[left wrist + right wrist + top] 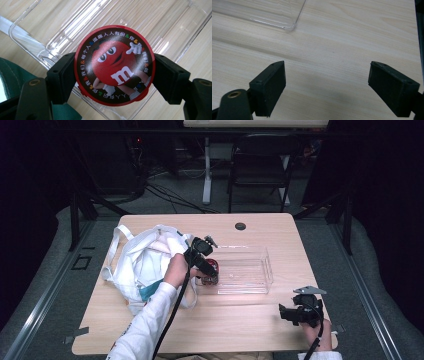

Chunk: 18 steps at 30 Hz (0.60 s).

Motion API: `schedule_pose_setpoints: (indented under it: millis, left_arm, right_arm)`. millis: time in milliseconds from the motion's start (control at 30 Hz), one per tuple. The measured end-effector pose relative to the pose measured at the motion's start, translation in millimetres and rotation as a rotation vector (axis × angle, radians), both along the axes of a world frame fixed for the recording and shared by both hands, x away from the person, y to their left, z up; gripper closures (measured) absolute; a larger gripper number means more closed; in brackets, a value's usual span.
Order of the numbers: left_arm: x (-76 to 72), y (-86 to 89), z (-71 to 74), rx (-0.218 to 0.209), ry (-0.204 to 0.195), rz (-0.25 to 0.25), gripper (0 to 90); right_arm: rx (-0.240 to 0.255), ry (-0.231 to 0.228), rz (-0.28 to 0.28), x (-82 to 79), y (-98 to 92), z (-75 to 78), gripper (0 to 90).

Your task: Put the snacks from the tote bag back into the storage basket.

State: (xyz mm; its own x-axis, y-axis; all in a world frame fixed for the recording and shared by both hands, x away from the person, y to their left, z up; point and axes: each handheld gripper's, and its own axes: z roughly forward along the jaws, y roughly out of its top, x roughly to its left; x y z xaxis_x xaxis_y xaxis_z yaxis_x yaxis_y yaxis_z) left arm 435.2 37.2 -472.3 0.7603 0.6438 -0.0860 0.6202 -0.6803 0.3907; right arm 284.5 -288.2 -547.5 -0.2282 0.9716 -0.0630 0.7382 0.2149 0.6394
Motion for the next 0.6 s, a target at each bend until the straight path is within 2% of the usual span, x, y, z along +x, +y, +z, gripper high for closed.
schedule_pose_setpoints:
  millis: [600]
  left_arm:
    - [0.8, -4.2, -16.1, 0.043, 0.022, -0.015, 25.8]
  right_arm:
    - [0.001, 0.002, -0.005, -0.2, 0.3, 0.0, 14.1]
